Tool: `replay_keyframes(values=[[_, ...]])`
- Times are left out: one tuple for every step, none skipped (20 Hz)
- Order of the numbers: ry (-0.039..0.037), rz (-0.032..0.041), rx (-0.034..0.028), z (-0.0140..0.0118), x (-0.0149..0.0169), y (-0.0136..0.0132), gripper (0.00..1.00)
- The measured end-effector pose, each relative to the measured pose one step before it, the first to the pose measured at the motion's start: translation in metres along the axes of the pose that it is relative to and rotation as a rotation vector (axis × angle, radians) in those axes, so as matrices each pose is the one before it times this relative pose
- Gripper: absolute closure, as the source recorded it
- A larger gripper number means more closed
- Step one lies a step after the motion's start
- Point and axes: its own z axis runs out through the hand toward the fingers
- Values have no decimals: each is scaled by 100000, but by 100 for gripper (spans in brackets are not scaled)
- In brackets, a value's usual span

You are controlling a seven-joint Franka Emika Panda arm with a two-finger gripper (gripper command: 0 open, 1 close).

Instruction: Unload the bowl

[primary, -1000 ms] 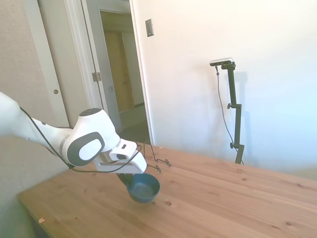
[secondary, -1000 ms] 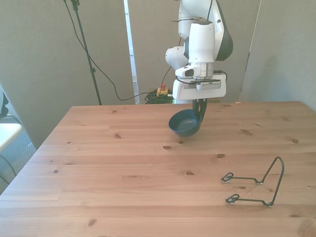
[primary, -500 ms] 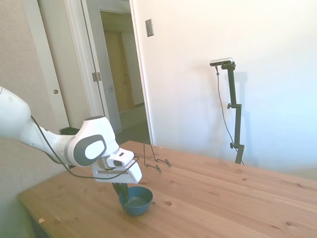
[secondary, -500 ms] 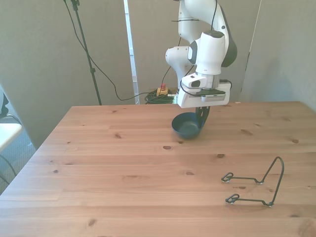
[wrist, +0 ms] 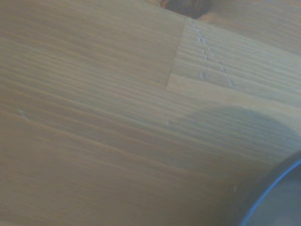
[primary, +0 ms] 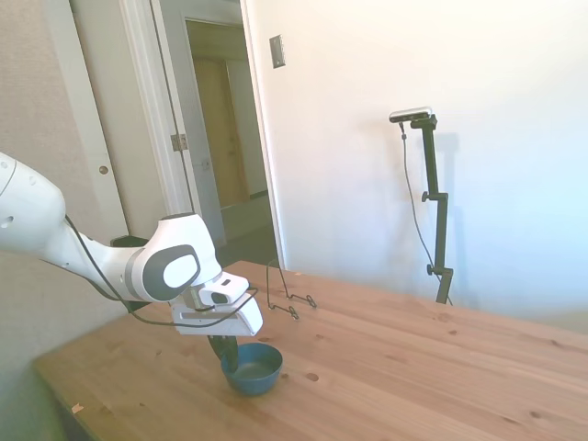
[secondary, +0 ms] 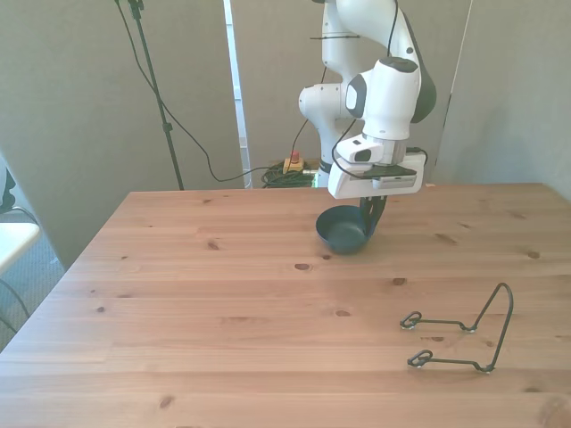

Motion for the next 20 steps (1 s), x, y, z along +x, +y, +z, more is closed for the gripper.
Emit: replay_keyframes(values=[[-635,-124,-452,106,-75,-15,0],[-417,-56,-301,52,-37,-2,0],[-200,-4,-149,4,-9,5,0],[-123,13,-102,-19,11,3,0],[-137,6,-120,-26,10,-2,0],[-224,9,-167,-20,0,-2,0],[-127,16,-64,-26,1,-13,0],[23,69,105,-60,11,-18,0],[208,113,197,-133,25,2,0],[388,257,326,-234,47,33,0],[579,416,437,-354,53,73,0],[713,809,625,-454,79,107,0],[694,1240,945,-545,94,157,0],[945,1881,1270,-751,147,260,0],[610,2089,1822,-789,162,251,0],[654,2283,2155,-891,184,225,0],[622,2734,2769,-1023,222,185,0],[820,2802,3011,-1195,303,174,0],[889,2625,2948,-1203,320,158,0],[844,2445,2815,-1126,334,121,0]])
